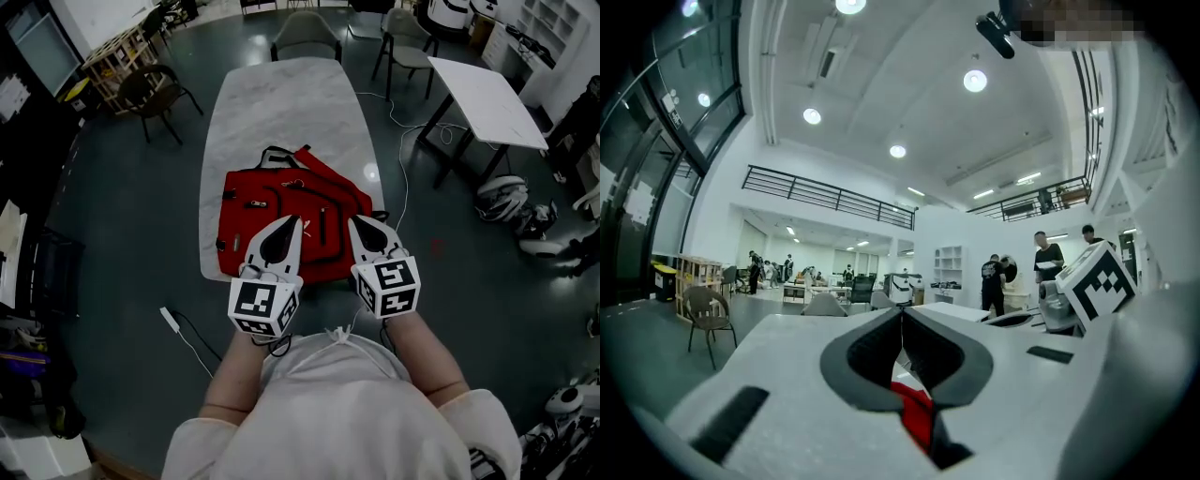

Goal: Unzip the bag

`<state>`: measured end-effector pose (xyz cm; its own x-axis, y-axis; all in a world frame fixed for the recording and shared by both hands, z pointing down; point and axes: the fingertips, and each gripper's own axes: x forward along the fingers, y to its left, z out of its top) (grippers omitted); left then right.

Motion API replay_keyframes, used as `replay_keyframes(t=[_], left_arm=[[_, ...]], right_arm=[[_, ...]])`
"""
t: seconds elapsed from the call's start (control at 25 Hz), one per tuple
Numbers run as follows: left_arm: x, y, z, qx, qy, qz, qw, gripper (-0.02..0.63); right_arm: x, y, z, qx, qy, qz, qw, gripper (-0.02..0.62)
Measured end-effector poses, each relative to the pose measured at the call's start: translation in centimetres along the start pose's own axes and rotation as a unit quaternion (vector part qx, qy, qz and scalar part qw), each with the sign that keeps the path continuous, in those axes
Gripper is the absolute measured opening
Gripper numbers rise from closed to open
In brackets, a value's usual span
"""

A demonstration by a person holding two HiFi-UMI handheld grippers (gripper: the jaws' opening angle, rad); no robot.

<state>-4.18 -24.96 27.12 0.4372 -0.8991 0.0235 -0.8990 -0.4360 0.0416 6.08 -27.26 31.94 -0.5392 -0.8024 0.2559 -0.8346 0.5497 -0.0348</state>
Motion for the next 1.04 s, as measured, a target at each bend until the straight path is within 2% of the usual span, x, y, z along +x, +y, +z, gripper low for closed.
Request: replay_keyframes(t=[0.24, 1.04], left_arm=[[0.4, -0.4, 0.2, 0.014, -0.004, 0.0, 0.9999, 0.021], [0.9, 0.0, 0.6, 0.01, -0.006, -0.003, 0.9999, 0.021]], right_arm=[[-0.1, 0.2, 0.1, 0.001, -0.003, 0.001, 1.0, 0.026], [0.3, 0.4, 1.0, 0.01, -0.017, 0.003, 1.0, 0.026]])
